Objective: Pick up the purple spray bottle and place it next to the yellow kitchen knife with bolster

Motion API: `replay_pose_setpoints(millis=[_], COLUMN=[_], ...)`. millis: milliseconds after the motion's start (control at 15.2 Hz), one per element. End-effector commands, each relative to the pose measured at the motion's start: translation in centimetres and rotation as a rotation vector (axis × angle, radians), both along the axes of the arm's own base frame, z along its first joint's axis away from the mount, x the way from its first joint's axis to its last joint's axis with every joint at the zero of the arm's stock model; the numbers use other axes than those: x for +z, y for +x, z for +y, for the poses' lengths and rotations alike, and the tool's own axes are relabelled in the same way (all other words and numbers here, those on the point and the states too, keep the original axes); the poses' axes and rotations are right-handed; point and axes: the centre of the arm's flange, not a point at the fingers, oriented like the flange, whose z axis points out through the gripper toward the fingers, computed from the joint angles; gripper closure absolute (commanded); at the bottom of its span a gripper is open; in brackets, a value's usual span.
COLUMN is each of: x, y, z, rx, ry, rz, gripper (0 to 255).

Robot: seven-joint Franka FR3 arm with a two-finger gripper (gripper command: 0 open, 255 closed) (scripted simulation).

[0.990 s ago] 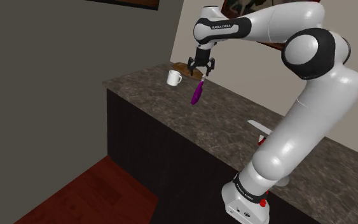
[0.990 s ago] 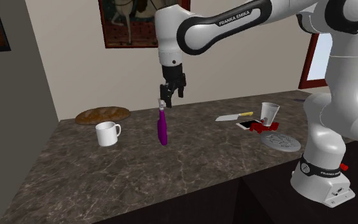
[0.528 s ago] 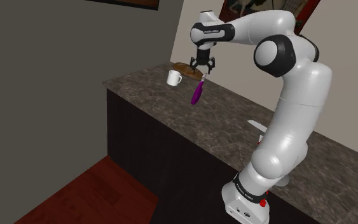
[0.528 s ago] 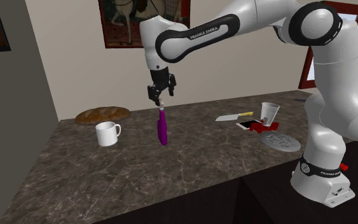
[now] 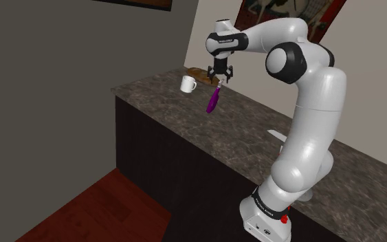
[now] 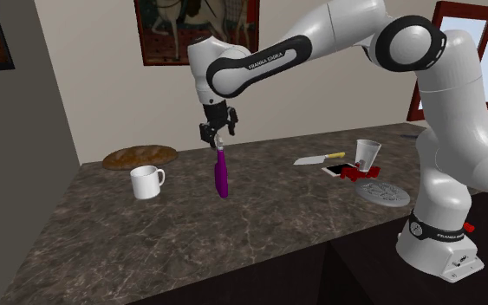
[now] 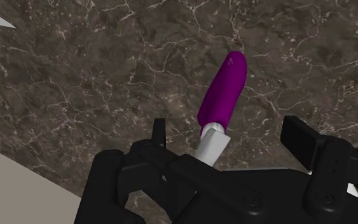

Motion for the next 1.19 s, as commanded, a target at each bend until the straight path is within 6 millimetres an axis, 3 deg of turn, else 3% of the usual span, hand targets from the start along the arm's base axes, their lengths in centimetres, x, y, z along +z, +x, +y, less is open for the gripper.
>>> replay_pose_setpoints(millis=[0, 528, 594, 1122], x=[-1.04, -1.32, -1.32, -1.32], y=[-0.21, -0.27, -0.27, -0.27], z=[-0.42, -0.49, -0.49, -0.49], rx=[0.000, 0.000, 0.000, 0.000], ry=[0.000, 0.000, 0.000, 0.000], rz=[0.000, 0.000, 0.000, 0.000], gripper=[0, 0, 255, 255])
